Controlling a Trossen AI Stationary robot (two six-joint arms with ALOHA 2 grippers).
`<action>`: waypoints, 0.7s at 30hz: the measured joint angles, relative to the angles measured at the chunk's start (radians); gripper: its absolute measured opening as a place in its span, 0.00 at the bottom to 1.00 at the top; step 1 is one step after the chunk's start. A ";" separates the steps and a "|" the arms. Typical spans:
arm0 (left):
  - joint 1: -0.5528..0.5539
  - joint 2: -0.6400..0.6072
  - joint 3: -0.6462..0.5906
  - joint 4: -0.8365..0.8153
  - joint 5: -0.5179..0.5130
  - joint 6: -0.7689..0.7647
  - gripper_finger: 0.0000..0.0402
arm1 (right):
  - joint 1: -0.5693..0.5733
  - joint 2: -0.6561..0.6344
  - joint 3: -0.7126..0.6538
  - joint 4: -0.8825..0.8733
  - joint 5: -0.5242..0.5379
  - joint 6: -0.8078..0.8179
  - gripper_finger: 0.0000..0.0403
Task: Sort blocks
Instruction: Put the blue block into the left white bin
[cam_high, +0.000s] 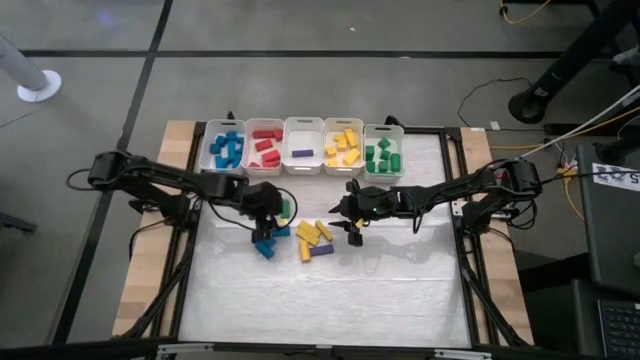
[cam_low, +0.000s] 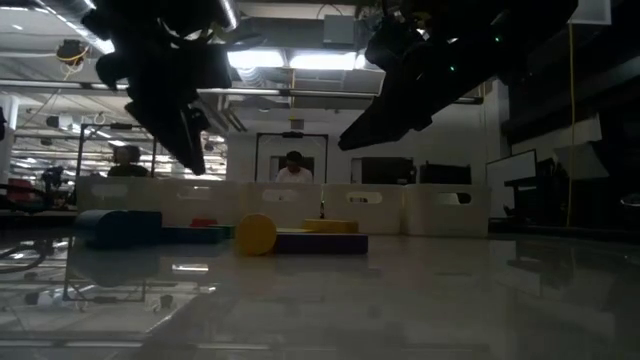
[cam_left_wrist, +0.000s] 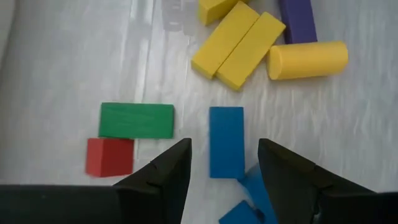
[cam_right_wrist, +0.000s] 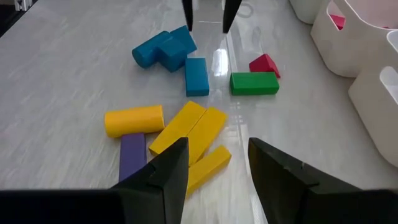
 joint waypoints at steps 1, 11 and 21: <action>-0.008 0.002 -0.011 0.025 -0.002 -0.003 0.43 | 0.000 0.000 0.000 0.000 0.000 0.000 0.42; -0.067 0.002 -0.091 0.196 -0.061 -0.002 0.43 | 0.000 0.000 0.000 0.003 0.001 0.000 0.42; -0.102 0.003 -0.108 0.224 -0.116 -0.049 0.43 | 0.000 0.000 0.000 0.003 0.011 0.000 0.42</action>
